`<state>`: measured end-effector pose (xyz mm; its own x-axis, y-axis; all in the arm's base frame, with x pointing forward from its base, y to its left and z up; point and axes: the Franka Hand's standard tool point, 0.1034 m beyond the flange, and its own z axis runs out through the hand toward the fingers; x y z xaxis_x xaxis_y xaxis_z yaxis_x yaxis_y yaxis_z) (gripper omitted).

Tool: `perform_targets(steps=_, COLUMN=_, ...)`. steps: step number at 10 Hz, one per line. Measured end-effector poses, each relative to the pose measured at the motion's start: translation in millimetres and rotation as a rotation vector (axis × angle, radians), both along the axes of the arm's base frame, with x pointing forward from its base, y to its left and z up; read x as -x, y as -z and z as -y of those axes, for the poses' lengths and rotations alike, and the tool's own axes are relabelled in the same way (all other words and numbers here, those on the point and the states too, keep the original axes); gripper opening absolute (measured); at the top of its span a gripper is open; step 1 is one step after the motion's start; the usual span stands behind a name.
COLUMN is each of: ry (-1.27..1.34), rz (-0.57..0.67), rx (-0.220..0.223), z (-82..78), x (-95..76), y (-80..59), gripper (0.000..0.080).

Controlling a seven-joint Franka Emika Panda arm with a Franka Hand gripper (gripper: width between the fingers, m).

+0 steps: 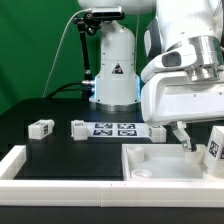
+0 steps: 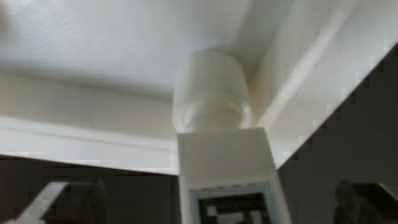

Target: Assemble one leg

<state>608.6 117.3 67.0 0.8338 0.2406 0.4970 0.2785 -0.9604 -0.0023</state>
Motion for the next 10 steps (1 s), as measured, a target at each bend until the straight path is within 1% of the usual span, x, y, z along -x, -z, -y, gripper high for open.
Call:
perform_targets(steps=1, ry=0.0, rz=-0.002, rx=0.0, z=-0.5, x=-0.3, y=-1.7, gripper=0.0648)
perform_targets(steps=3, ry=-0.001, rz=-0.014, rx=0.001, z=-1.3, x=-4.3, y=-19.1, gripper=0.0649)
perform_targets(steps=5, ry=-0.015, rz=-0.094, rx=0.006, z=-5.3, x=-4.9, y=-26.6, gripper=0.0649)
perform_targets(steps=6, ry=-0.022, rz=-0.086, rx=0.009, z=-3.6, x=-9.2, y=-27.4, gripper=0.0649)
perform_targets(steps=7, ry=-0.02, rz=-0.103, rx=0.011, z=-0.7, x=-9.2, y=-20.2, gripper=0.0649)
perform_targets(steps=8, ry=-0.036, rz=-0.244, rx=0.019, z=-2.8, x=-4.7, y=-13.8, gripper=0.0649)
perform_targets(steps=9, ry=-0.048, rz=-0.358, rx=0.023, z=-4.9, x=-4.4, y=-15.2, gripper=0.0649)
perform_targets(steps=10, ry=-0.058, rz=-0.446, rx=0.026, z=-6.5, x=-5.1, y=-14.6, gripper=0.0649)
